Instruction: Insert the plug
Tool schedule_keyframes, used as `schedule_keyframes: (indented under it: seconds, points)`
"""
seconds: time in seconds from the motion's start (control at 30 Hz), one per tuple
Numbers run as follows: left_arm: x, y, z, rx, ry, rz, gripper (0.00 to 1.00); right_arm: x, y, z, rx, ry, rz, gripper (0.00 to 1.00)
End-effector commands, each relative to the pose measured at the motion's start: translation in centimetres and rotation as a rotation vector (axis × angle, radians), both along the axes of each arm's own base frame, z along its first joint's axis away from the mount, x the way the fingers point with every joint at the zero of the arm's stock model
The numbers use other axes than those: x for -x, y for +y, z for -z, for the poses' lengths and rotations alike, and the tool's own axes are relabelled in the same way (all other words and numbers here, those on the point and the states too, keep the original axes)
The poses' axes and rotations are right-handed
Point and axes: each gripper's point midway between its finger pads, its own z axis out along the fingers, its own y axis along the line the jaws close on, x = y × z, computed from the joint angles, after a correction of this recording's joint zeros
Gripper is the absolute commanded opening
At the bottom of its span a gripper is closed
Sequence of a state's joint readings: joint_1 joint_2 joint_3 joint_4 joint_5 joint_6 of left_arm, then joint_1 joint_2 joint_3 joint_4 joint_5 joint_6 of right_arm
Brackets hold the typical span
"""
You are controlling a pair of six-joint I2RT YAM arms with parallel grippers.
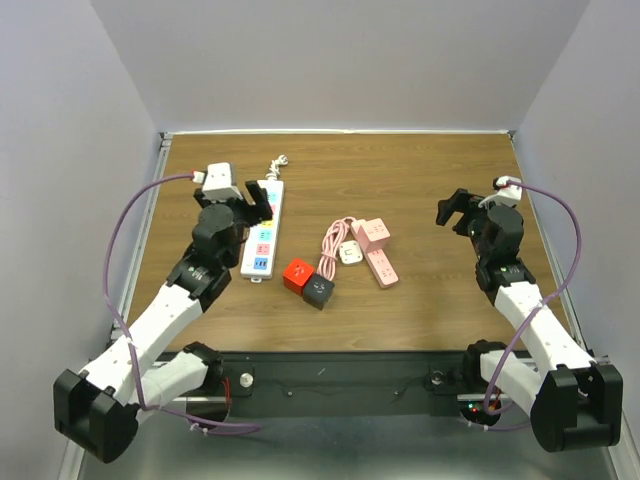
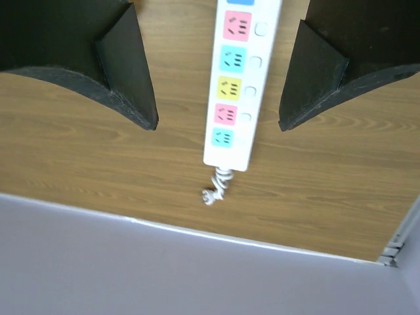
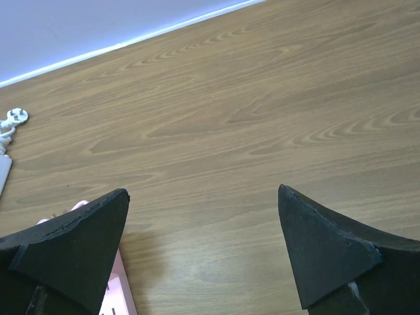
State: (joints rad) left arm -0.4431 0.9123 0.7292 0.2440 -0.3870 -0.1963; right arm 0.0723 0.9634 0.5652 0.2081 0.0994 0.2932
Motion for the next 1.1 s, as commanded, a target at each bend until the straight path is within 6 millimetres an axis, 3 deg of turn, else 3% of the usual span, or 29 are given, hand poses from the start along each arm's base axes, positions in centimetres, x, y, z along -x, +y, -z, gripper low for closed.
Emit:
schedule_keyframes:
  seconds: [0.0, 0.2, 0.3, 0.43, 0.47, 0.57, 0.83, 1.07]
  points:
    - [1.5, -2.9, 0.9, 0.001, 0.029, 0.051, 0.85, -0.3, 0.3, -2.1, -0.012, -0.041, -0.01, 1.0]
    - [5.7, -11.3, 5.0, 0.057, 0.177, 0.297, 0.85, -0.4, 0.1, -2.0, -0.011, -0.022, -0.002, 1.0]
    - [7.3, -14.2, 6.6, 0.035, 0.259, 0.381, 0.85, -0.3, 0.1, -2.0, -0.012, -0.019, -0.001, 1.0]
    - [10.3, -19.6, 8.6, 0.004, 0.376, 0.535, 0.85, -0.3, 0.3, -1.9, -0.018, -0.011, -0.007, 1.0]
    - [11.1, -19.9, 9.8, -0.034, 0.426, 0.546, 0.85, -0.4, 0.2, -2.0, -0.018, -0.012, -0.007, 1.0]
    - [12.6, -21.7, 10.7, -0.075, 0.484, 0.586, 0.85, -0.3, 0.3, -2.2, -0.019, -0.011, -0.009, 1.0]
    - [14.9, -22.0, 12.9, -0.102, 0.591, 0.611, 0.85, -0.1, 0.3, -2.2, -0.023, -0.006, -0.011, 1.0]
    - [14.5, -19.4, 15.5, -0.2, 0.607, 0.499, 0.88, -0.1, 0.6, -1.9, -0.027, 0.002, -0.022, 1.0]
